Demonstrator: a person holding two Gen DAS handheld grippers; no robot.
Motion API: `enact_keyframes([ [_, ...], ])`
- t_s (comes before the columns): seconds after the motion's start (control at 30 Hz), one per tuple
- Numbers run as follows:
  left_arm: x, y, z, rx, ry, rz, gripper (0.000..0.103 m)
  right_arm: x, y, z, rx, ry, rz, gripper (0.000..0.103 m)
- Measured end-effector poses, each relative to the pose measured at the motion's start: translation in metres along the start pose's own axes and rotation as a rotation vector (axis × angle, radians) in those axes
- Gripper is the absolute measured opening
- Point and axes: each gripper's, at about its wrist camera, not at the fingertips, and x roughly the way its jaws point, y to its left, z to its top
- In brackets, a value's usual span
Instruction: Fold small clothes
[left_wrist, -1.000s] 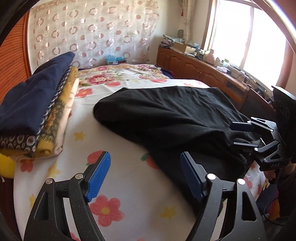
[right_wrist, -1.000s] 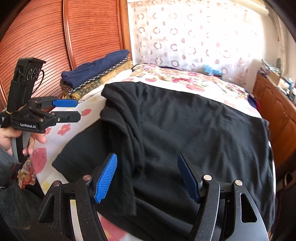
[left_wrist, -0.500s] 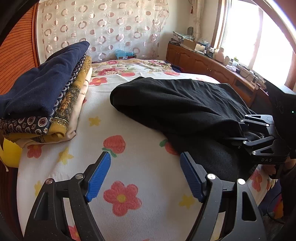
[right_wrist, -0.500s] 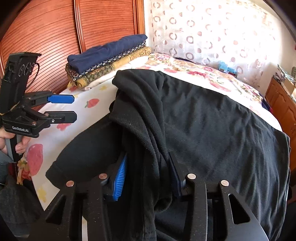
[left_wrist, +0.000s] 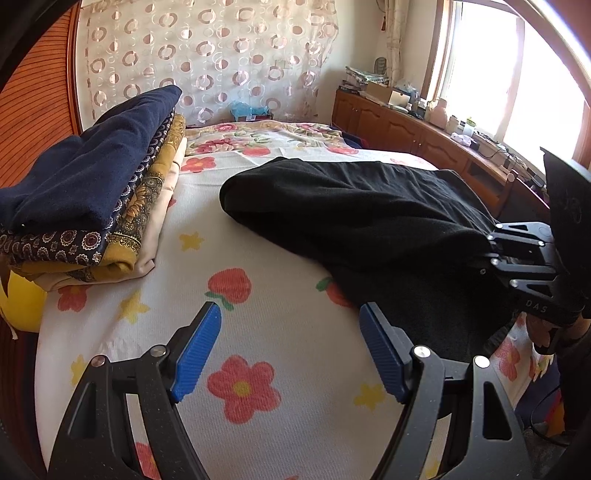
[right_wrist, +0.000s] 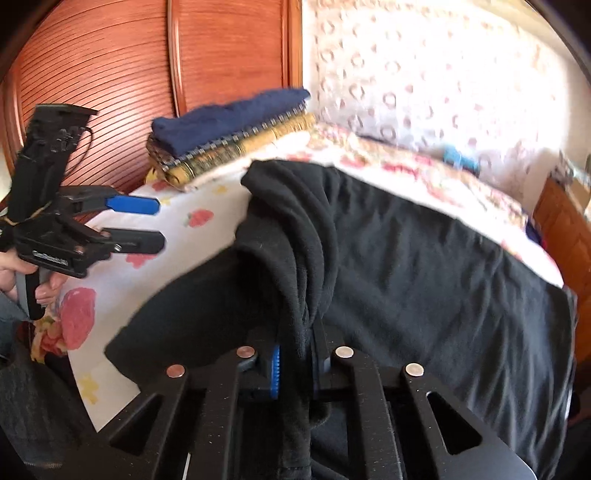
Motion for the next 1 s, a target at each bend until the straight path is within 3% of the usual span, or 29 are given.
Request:
enact_keyframes([
  [0.3, 0.003, -0.005, 0.001, 0.003, 0.008, -0.006, 0.078, -0.021, -0.003, 0.002, 0.019, -0.058, -0.050, 0.010],
  [0.5, -0.004, -0.009, 0.006, 0.001, -0.034, -0.013, 0.078, -0.054, -0.006, 0.004, 0.020, -0.119, -0.072, 0.010],
  [0.63, -0.013, -0.010, 0.011, -0.018, -0.086, -0.020, 0.078, -0.075, -0.014, -0.005, 0.023, -0.134, -0.111, 0.010],
  [1.0, -0.008, -0.030, 0.024, 0.014, -0.091, -0.048, 0.078, -0.141, -0.043, -0.038, 0.086, -0.171, -0.238, 0.010],
])
